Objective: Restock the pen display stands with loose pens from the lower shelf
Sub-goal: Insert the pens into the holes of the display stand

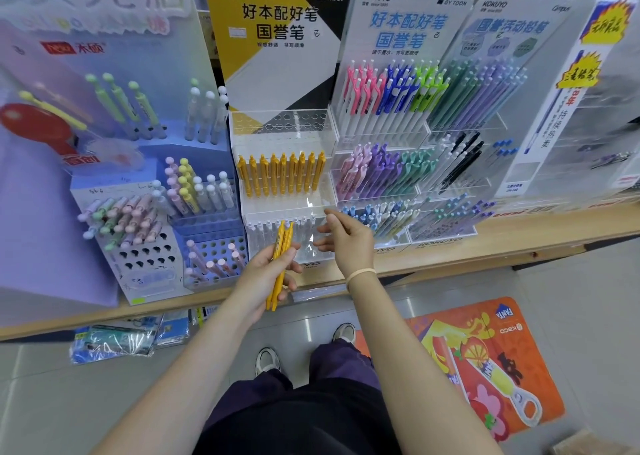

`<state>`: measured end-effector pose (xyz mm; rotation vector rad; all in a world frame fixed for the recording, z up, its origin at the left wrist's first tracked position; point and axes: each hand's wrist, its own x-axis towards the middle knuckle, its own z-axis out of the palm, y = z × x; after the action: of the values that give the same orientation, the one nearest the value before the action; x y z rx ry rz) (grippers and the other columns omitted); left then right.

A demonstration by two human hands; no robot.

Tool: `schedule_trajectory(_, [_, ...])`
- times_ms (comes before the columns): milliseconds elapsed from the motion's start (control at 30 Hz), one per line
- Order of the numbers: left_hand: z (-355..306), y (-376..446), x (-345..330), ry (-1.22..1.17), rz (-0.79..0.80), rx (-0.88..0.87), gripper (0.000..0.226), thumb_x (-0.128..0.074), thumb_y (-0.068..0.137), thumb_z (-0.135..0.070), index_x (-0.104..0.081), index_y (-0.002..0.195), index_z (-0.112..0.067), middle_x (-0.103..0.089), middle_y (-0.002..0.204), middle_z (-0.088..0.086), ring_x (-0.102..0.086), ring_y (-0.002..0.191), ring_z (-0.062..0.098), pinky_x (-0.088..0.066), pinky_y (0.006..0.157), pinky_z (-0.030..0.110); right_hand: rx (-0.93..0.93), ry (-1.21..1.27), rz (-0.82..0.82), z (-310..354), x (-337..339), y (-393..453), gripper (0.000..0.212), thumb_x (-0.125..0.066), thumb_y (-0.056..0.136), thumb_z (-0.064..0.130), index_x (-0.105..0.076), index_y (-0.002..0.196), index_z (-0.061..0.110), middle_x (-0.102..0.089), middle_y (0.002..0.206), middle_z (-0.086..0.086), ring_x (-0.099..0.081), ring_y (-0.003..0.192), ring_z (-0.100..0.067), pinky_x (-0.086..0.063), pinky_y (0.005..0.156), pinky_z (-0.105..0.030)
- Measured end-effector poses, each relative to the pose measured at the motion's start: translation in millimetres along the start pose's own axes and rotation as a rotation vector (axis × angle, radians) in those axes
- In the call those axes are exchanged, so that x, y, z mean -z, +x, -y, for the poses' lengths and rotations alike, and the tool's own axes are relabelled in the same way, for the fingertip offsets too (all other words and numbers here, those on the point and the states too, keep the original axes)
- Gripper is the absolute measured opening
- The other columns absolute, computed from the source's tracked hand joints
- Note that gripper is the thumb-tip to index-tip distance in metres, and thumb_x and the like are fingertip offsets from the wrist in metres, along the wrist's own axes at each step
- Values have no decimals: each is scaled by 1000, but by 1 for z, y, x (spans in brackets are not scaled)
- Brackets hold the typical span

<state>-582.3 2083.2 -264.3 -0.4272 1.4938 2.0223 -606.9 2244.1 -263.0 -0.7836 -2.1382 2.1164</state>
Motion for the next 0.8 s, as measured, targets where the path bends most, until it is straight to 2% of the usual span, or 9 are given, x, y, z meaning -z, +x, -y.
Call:
schedule_trajectory(167, [-2,-3,7,6,7,-10,23,-60,98,-26,-67,119,-19,-65,80,5,-57,53,13,-38,38,20,-5,-71,45,2,-8,-2,19,-55,101,18,-70,113,17,-71,91,-12,-55,44,-19,-46,46,-29])
schedule_trajectory(300, [-5,-3,10,-4,25,6,28,-58,99,-31,-66,122,-17,-67,81,6,-57,54,15,-38,39,21,8,-115,-15,7,-11,5,18,-58,100,21,-72,110,16,-72,85,-8,-46,39,-15,-42,43,-26])
schedule_trajectory(433, [-10,-3,12,1,43,10,26,-53,102,-31,-66,121,-18,-68,81,6,-58,56,15,-39,41,21,20,-150,-67,14,-9,8,11,-60,98,17,-70,102,14,-71,80,-5,-49,43,-7,-42,39,-23])
schedule_trajectory(500, [-11,-2,12,4,40,10,26,-53,102,-29,-65,121,-17,-68,81,6,-58,56,15,-39,41,21,46,-170,-106,15,-5,9,9,-60,97,15,-66,91,17,-71,80,-8,-52,47,-13,-43,41,-25])
schedule_trajectory(567, [-12,-1,12,2,41,12,26,-54,102,-29,-65,122,-17,-68,80,6,-58,56,16,-39,41,21,67,-191,-128,16,-3,11,15,-62,96,14,-63,83,22,-72,83,-12,-52,50,-18,-44,41,-26])
schedule_trajectory(700, [-12,0,12,6,45,15,26,-54,102,-30,-66,122,-17,-68,80,5,-58,58,17,-39,42,21,81,-221,-55,17,-11,11,14,-64,94,15,-63,82,23,-72,82,-11,-56,57,-18,-43,38,-23])
schedule_trajectory(800, [-12,1,10,7,54,18,27,-55,101,-31,-66,122,-18,-68,81,5,-59,58,17,-39,42,22,69,-263,-86,18,-13,13,8,-61,96,18,-63,88,19,-72,80,-10,-55,53,-18,-42,39,-21])
